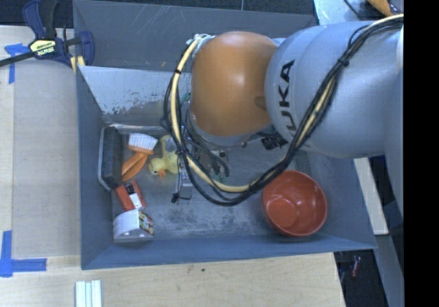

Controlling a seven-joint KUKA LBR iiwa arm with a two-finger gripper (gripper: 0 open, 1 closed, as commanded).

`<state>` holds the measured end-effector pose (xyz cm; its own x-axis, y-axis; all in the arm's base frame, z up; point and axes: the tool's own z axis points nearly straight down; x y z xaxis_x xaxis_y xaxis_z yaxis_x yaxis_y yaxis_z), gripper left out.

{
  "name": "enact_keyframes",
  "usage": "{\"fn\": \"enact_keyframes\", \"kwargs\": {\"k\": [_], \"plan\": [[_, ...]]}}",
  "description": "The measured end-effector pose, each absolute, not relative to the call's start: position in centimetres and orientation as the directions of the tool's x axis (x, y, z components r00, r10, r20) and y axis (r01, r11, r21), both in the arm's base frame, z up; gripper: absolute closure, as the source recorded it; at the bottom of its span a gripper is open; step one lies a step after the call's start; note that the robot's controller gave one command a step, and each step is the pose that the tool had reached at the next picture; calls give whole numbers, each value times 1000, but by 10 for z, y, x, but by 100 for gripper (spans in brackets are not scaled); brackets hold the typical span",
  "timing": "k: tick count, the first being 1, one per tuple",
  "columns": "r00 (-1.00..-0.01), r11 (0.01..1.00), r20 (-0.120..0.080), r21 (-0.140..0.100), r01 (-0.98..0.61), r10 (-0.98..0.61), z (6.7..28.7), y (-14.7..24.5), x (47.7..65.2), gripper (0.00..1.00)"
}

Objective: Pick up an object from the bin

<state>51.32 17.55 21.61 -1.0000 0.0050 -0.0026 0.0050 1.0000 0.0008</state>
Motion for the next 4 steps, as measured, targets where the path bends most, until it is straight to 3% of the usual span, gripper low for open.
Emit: {"fn": "enact_keyframes", "kwargs": {"k": [1,2,3,4], "plan": [[-1000,1000,-3,1,5,5,216,175,513,0],[-1000,1000,-14,4,-17,-16,282,190,534,0],[-994,994,-1,0,111,111,268,184,561,0],[-1000,1000,-8,3,-5,-5,216,215,551,0]]}}
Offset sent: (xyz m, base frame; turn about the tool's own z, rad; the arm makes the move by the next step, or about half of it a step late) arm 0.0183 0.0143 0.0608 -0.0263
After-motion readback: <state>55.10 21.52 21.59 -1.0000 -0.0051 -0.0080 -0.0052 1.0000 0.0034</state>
